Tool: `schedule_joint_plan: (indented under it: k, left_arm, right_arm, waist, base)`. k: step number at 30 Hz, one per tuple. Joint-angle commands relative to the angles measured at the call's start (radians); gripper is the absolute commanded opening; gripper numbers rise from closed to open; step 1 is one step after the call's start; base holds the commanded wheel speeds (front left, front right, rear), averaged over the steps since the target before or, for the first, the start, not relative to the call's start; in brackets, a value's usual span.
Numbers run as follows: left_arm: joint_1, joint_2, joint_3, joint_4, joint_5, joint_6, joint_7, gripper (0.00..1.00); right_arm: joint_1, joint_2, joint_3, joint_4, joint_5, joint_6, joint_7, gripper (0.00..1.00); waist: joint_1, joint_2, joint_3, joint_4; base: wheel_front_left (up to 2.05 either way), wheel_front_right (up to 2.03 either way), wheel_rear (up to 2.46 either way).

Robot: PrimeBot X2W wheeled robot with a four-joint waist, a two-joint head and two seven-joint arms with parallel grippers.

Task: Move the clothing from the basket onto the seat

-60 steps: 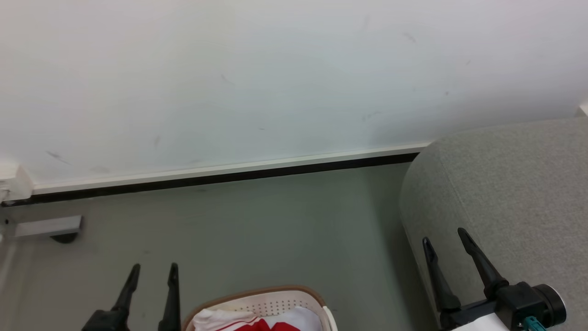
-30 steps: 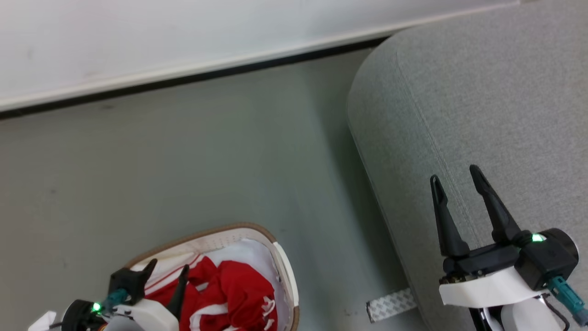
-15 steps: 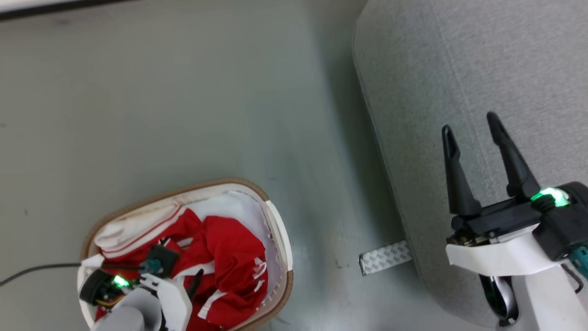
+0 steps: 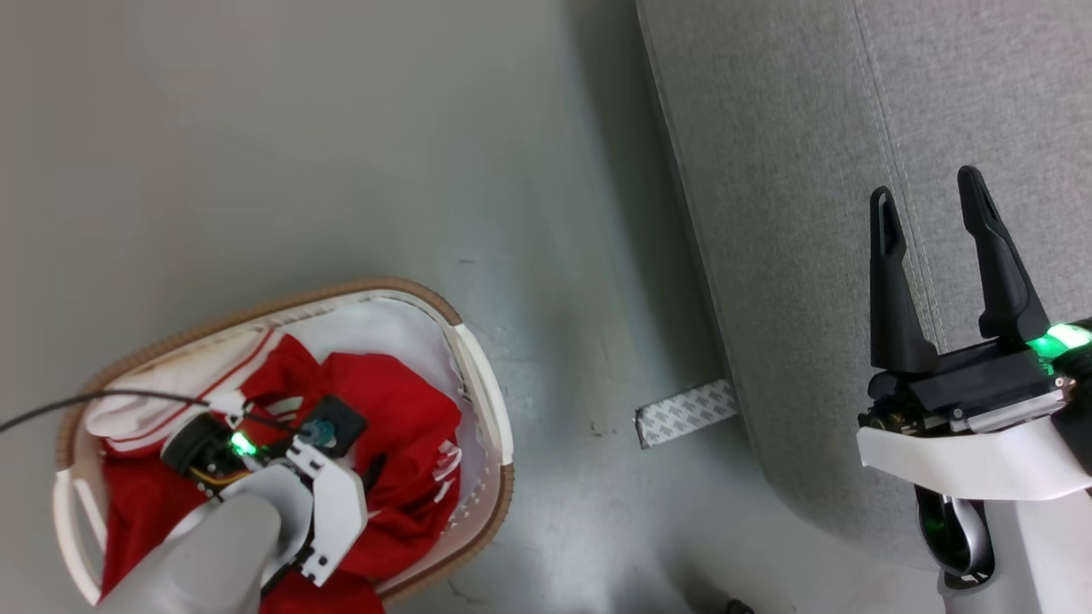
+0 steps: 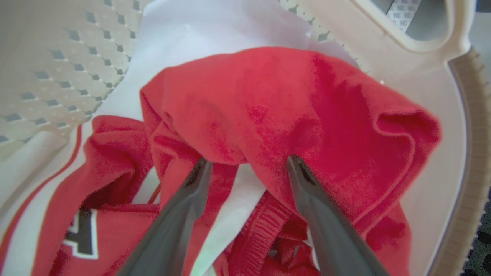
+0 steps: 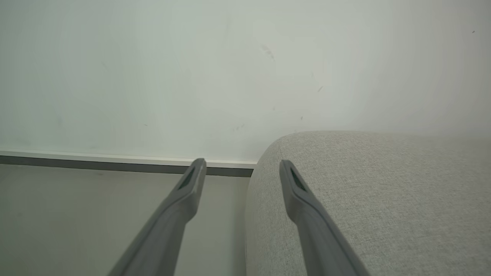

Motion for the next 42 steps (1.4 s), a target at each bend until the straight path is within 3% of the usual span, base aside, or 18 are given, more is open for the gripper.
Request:
schedule_joint_plan:
  k: [1,14,15,16,17,26,34,42]
  left_arm:
    - [-0.017,0.01,-0.013,0.007,-0.008,0.002,0.008,1.0]
    - [-0.121,-0.019,-0.148,0.166,-0.072,0.002,0.146,0.98]
    - [-0.123,-0.021,-0.153,0.169,-0.081,0.002,0.142,0.53]
    - [-0.125,-0.023,-0.158,0.171,-0.085,0.002,0.136,0.23]
    - [-0.127,-0.023,-0.165,0.171,-0.092,0.002,0.127,0.0]
    - [-0.104,-0.058,-0.183,0.196,-0.144,0.002,0.015,0.0]
    - [-0.032,-0.142,-0.148,0.218,-0.222,0.002,-0.127,0.0]
    - [0.047,-0.188,-0.112,0.157,-0.305,0.002,-0.191,0.0]
  right_arm:
    - [-0.012,-0.002,-0.005,-0.011,0.007,-0.002,0.0,1.0]
    - [-0.018,-0.002,0.011,-0.042,0.032,-0.002,0.0,1.0]
    - [-0.02,-0.002,0.011,-0.04,0.033,-0.002,0.0,1.0]
    - [-0.021,-0.002,0.012,-0.038,0.033,-0.002,0.0,1.0]
    - [-0.021,-0.002,0.012,-0.036,0.034,-0.002,0.0,1.0]
    - [-0.023,-0.002,0.011,-0.008,0.013,-0.002,0.0,1.0]
    - [0.006,-0.002,0.007,0.045,-0.035,-0.002,0.0,1.0]
    - [0.067,-0.003,-0.001,0.088,-0.068,-0.002,0.0,1.0]
  waist:
    - [-0.0001,-0.0001,0.026,-0.017]
    - [-0.0001,-0.0001,0.088,-0.04]
    - [-0.0001,-0.0001,0.087,-0.04]
    - [-0.0001,-0.0001,0.084,-0.04]
    - [-0.0001,-0.0001,0.08,-0.038]
    - [-0.0001,-0.0001,-0.028,0.011]
    - [-0.0001,-0.0001,-0.234,0.095]
    - [-0.0001,-0.0001,-0.416,0.176]
  base:
    - [0.0,0.0,0.0]
    - [0.0,0.0,0.0]
    - [0.0,0.0,0.0]
    - [0.0,0.0,0.0]
    - [0.0,0.0,0.0]
    - [0.0,0.0,0.0]
    - [0.0,0.0,0.0]
    - [0.0,0.0,0.0]
